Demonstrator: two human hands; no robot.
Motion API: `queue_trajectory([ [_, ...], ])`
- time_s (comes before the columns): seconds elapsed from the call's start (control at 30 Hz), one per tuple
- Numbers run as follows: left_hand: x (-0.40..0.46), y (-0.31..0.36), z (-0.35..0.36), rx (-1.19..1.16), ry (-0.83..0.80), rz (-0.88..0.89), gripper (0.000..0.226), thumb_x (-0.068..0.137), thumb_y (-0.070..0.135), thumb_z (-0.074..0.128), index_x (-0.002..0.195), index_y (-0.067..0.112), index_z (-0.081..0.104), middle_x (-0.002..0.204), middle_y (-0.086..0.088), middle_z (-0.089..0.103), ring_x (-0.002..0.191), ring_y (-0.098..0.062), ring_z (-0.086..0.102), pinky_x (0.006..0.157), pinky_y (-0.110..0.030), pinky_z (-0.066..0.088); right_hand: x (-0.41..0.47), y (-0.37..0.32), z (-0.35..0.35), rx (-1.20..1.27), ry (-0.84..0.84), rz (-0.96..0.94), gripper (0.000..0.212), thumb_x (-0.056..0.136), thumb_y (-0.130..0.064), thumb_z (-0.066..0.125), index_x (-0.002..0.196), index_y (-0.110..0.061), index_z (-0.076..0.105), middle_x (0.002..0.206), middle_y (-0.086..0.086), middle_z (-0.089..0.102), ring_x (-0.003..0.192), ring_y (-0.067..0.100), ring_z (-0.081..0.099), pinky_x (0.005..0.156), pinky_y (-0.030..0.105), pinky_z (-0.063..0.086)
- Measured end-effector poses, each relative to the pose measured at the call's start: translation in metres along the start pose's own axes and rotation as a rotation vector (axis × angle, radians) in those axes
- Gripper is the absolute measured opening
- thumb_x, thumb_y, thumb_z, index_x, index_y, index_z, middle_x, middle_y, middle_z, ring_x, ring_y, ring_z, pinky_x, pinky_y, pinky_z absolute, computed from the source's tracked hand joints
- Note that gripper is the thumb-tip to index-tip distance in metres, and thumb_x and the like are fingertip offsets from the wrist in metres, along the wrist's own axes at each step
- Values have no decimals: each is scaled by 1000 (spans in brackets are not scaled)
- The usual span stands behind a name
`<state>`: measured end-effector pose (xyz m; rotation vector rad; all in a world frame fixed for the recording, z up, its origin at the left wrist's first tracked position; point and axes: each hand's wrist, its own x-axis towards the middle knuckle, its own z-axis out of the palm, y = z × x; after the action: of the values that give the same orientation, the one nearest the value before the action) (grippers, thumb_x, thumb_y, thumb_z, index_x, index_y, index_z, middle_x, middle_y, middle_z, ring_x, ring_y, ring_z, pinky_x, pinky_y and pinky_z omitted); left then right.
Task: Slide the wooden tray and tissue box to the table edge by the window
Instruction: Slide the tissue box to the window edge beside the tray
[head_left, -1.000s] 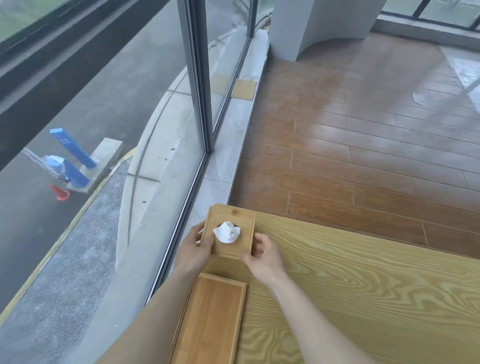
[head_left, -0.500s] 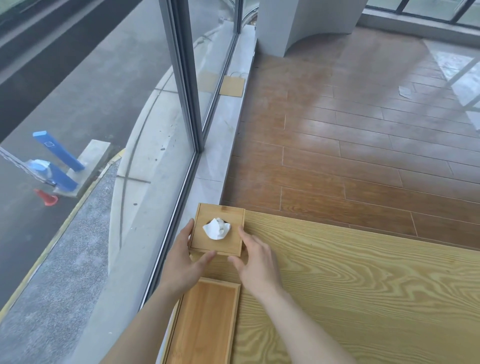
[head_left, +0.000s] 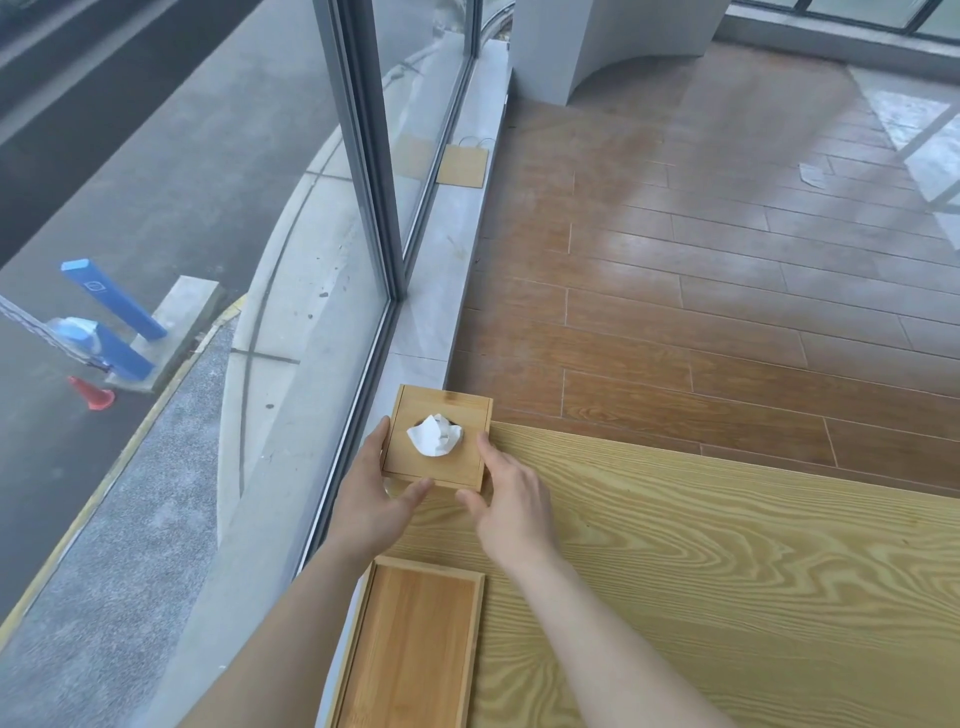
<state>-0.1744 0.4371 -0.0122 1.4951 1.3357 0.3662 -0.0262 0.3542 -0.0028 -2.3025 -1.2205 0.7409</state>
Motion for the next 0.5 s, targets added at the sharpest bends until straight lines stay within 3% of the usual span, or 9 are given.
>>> queue_trajectory([
  [0.5, 3, 2, 0, 13, 1, 1, 92, 85, 21, 77, 158, 26, 21, 159, 7, 36, 144, -10, 35, 120, -36, 30, 2, -2, 0, -5, -11, 20, 76, 94, -26, 72, 158, -26, 32, 155, -3, 50, 141, 24, 48, 113, 35, 40],
])
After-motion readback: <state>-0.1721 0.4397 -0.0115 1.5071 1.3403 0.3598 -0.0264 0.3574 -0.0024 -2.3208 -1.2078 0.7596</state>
